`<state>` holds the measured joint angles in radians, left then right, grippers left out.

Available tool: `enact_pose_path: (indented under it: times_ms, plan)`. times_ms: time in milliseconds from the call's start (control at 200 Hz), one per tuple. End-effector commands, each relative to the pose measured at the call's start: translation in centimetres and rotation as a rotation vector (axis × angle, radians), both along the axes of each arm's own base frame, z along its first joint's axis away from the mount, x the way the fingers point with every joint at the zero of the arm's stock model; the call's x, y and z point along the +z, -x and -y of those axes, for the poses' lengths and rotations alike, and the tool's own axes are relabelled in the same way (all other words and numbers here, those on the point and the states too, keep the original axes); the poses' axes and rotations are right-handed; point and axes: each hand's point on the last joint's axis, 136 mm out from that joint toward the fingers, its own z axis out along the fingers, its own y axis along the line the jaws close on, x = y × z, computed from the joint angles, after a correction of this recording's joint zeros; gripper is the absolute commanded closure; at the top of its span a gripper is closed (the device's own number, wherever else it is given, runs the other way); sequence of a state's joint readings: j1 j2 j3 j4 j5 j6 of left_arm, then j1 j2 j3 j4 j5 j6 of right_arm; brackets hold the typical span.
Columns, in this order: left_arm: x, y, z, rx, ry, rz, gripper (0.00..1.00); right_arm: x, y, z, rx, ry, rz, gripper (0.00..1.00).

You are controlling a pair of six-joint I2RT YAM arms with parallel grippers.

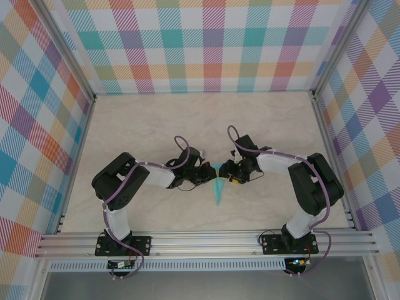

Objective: Fold a paper plane with a square sheet of paper (fold left side to right side)
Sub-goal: Fold the wing for the fifth time at the center of the table.

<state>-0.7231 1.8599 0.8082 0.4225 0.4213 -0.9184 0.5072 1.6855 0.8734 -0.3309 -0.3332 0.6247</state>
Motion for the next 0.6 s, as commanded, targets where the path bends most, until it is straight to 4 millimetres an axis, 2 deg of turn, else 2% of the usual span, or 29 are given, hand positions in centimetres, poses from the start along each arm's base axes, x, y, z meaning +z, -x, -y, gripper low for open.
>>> enact_pose_path:
  times_ms: [0,180,295,460,595]
  plan:
    - [0.2,-0.7,-1.0,0.018,-0.03,0.027,1.0,-0.6,0.3,-0.9,0.032,-0.02,0.021,0.45]
    - [0.2,-0.7,-1.1,0.013,-0.032,0.031,1.0,2.4,-1.3,-0.6,-0.022,-0.105,0.073,0.39]
    - [0.2,-0.7,-1.1,0.014,-0.033,0.032,1.0,3.9,-2.8,-0.7,-0.053,-0.161,0.091,0.32]
    - [0.2,-0.7,-1.0,0.014,-0.032,0.031,1.0,4.3,-4.5,-1.4,-0.061,-0.163,0.096,0.24]
    - [0.3,-0.7,-1.1,0.017,-0.033,0.032,1.0,3.7,-5.3,-1.9,-0.079,-0.17,0.078,0.19]
